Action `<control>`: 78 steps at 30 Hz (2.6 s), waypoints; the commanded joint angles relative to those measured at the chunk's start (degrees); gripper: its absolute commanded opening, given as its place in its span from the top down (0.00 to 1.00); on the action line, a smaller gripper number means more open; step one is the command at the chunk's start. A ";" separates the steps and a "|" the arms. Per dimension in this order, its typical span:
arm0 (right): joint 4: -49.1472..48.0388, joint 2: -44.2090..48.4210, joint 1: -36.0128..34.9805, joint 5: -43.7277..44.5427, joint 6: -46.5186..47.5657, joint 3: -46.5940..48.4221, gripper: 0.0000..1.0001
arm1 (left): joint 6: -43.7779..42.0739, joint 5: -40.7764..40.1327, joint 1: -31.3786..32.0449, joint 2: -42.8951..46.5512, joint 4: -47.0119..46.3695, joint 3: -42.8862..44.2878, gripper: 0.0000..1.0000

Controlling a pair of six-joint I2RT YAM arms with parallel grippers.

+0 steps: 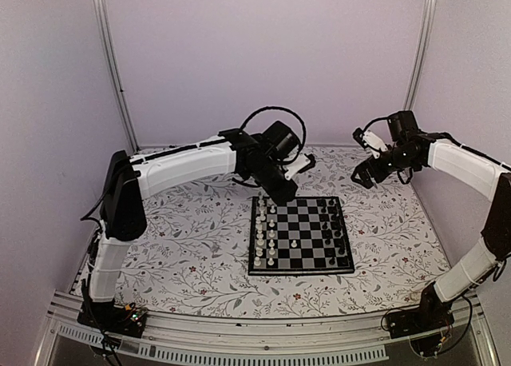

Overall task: Set up the chess pieces on the board
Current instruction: Place the chess piece on the chessboard, then pick up the chess piece from the chessboard, then place the chess piece on the chessboard.

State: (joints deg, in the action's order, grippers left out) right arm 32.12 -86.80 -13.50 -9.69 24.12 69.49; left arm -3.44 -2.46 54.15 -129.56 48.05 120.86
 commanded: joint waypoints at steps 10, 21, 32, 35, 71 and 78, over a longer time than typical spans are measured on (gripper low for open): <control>-14.18 12.63 12.18 -19.23 -3.35 -17.17 0.01 | -3.49 6.68 6.62 3.92 -1.46 -11.25 0.69; -13.13 13.99 12.23 -22.56 0.75 -17.02 0.01 | -2.36 2.70 8.61 -1.26 -4.29 -10.98 0.69; -12.56 12.02 12.09 -23.48 1.28 -16.15 0.01 | -2.96 2.96 8.52 -3.27 -4.14 -10.38 0.77; -12.43 12.02 12.13 -23.61 1.37 -16.32 0.01 | -3.16 3.03 8.52 -3.87 -4.09 -9.40 0.80; -11.72 11.68 12.05 -24.32 1.90 -16.45 0.01 | -1.82 -6.50 -2.75 -3.01 -3.94 -4.42 0.98; -11.71 11.07 12.06 -24.58 1.98 -16.34 0.01 | -1.44 -3.75 -2.78 -3.52 -3.63 -4.73 0.98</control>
State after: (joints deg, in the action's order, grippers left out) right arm 20.08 -75.00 -1.21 -33.30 25.56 52.12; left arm -5.72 -8.12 51.11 -131.81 44.82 115.09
